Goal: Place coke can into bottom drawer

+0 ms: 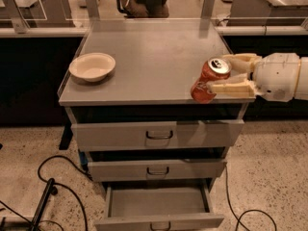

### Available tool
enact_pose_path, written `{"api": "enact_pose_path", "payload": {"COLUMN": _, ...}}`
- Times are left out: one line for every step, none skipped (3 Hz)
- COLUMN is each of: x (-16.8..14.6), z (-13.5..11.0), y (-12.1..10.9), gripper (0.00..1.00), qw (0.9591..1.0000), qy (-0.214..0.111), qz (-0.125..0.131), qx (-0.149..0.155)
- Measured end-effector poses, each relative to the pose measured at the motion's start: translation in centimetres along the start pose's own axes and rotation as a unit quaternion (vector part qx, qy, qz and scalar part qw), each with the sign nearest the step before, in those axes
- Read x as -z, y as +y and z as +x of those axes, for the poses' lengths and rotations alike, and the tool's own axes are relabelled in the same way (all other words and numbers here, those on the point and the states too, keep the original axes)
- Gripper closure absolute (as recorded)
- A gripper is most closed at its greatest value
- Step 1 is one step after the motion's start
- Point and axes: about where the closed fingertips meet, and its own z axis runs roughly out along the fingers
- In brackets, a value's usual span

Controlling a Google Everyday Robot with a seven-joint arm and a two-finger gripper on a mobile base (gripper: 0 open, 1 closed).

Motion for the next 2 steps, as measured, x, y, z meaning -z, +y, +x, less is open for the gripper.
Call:
{"api": "enact_pose_path", "payload": {"x": 0.0, "z": 1.7, "y": 1.7, "gripper": 1.00, "qw": 0.9987, "qy": 0.038, "qz": -0.025, "qx": -0.021}}
{"api": "enact_pose_path", "payload": {"x": 1.7, "z": 6.1, "y": 6.2, "gripper": 1.00, "qw": 0.9856, "qy": 0.140, "qz": -0.059, "qx": -0.074}}
